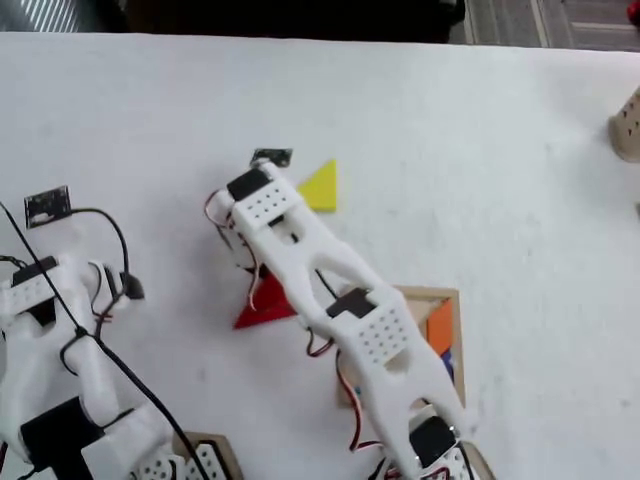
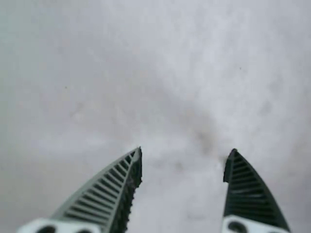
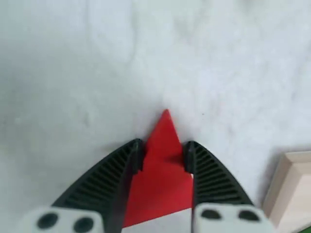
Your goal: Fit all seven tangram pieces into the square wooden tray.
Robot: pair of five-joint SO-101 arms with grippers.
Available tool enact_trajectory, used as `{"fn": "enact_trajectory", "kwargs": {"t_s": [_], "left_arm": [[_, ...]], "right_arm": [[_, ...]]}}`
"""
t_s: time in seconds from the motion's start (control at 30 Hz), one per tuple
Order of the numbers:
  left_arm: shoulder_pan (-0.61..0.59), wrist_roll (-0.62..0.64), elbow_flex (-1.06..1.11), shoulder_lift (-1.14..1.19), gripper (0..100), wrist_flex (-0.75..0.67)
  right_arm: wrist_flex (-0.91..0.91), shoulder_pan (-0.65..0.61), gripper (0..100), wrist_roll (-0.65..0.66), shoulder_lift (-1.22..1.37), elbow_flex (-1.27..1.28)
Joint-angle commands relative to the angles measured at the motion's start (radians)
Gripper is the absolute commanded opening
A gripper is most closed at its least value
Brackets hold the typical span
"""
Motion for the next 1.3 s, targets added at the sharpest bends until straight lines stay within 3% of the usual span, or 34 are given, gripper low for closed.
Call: {"fn": "enact_trajectory", "kwargs": {"t_s": [0.0,0.23,0.37,0.47,0.57,0.77,1.07,1.27], "left_arm": [[0.016,0.008,-0.008,-0.042,27,-0.017],[0.016,0.006,-0.008,-0.042,27,-0.017],[0.016,0.005,-0.008,-0.042,27,-0.017],[0.016,0.003,-0.008,-0.042,27,-0.017],[0.016,0.003,-0.008,-0.042,27,-0.017],[0.016,0.002,-0.008,-0.042,27,-0.017],[0.038,0.002,-0.006,-0.042,27,-0.032],[0.038,0.002,-0.006,-0.042,27,-0.032]], "right_arm": [[-0.064,-0.016,7.7,0.063,-0.019,-0.009],[-0.104,-0.024,2.2,0.229,-0.058,-0.018],[0.007,0.008,6.0,0.209,-0.177,-0.021],[0.048,0.015,14.3,0.101,-0.280,0.081],[-0.024,0.010,18.9,-0.002,-0.372,0.233],[-0.200,-0.021,18.8,-0.107,-0.415,0.462],[-0.205,-0.111,19.0,-0.097,-0.334,0.433],[-0.036,-0.094,18.8,0.054,-0.493,0.351]]}}
